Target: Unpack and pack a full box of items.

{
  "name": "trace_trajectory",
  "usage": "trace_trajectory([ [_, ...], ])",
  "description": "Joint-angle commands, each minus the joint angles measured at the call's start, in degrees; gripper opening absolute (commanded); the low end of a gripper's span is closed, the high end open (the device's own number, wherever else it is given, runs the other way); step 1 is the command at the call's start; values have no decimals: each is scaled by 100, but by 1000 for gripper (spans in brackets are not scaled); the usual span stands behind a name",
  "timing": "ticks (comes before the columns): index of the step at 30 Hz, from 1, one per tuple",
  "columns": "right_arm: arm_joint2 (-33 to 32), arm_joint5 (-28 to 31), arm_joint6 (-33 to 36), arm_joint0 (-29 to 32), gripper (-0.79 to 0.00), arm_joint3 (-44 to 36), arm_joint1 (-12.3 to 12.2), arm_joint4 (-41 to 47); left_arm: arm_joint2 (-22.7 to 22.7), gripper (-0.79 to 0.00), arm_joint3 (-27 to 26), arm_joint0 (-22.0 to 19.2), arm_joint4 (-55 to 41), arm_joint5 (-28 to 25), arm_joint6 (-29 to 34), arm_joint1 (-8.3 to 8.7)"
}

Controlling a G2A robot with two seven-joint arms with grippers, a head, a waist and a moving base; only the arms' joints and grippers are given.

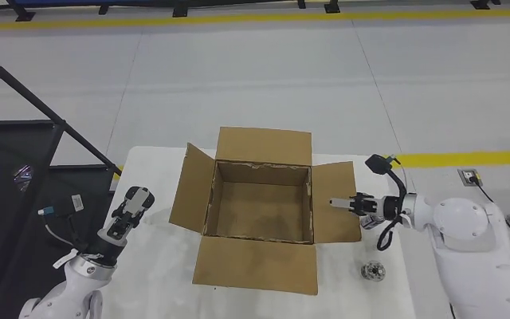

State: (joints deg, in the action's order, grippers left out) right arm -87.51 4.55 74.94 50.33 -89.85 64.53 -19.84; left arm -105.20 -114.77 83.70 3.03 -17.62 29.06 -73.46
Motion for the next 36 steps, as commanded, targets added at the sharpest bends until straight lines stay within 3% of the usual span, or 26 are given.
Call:
trace_trajectory([
  [1, 90, -28, -28, -12, 0, 0, -5, -7, 0, 0, 0, 0, 0, 0, 0, 0],
  [27, 1040, -401, -685, -87, 0, -270, -55, -217, 0, 0, 0, 0, 0, 0, 0, 0],
  [32, 744, -378, -726, 117, 0, -526, -131, -183, 0, 0, 0, 0, 0, 0, 0, 0],
  [36, 51, -85, -832, 845, 0, -1342, -256, -216, 0, 0, 0, 0, 0, 0, 0, 0],
])
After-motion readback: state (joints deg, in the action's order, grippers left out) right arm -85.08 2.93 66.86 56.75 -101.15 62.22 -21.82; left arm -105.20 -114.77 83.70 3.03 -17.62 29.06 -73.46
